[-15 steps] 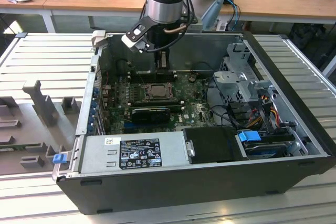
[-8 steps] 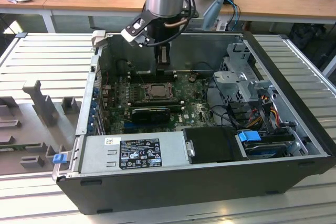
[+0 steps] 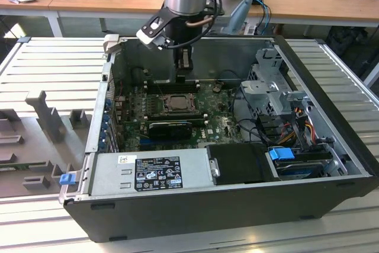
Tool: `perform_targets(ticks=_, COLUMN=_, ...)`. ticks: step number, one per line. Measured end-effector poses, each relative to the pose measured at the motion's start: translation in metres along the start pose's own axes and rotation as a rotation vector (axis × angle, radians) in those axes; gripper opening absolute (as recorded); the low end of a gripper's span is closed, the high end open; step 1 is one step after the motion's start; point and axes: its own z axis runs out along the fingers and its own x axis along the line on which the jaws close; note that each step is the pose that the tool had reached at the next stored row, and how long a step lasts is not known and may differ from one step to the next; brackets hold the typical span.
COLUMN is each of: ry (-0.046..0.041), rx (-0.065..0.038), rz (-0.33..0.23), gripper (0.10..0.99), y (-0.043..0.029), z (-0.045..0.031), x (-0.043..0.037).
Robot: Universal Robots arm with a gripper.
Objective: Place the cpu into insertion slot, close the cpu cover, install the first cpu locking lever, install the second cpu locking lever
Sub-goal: 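Install the first cpu locking lever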
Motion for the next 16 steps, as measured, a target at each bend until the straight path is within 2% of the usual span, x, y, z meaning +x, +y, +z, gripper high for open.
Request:
perform_targets(ticks=2, ry=-0.0004, rx=0.001, rz=-0.037, gripper=0.106, y=0.0000, z=0.0001, x=0.0000)
perform_targets(ticks=4, ry=-0.0013, rx=0.002, rz=-0.121, gripper=0.106, y=0.0000, z=0.0003, x=0.0000)
perform_targets(ticks=8, ry=-0.0017, rx=0.003, rz=-0.203, gripper=0.106, y=0.0000, z=0.0004, x=0.0000)
perform_targets(ticks=10, ry=0.0011, rx=0.003, rz=-0.241, gripper=0.106, y=0.0000, z=0.0005, x=0.0000)
perform_targets(ticks=12, ry=0.0116, rx=-0.002, rz=-0.260, gripper=0.106, y=0.0000, z=0.0006, x=-0.0003)
perform_targets(ticks=16, ry=0.0144, rx=-0.015, rz=-0.296, gripper=0.106, y=0.0000, z=0.0010, x=-0.0004)
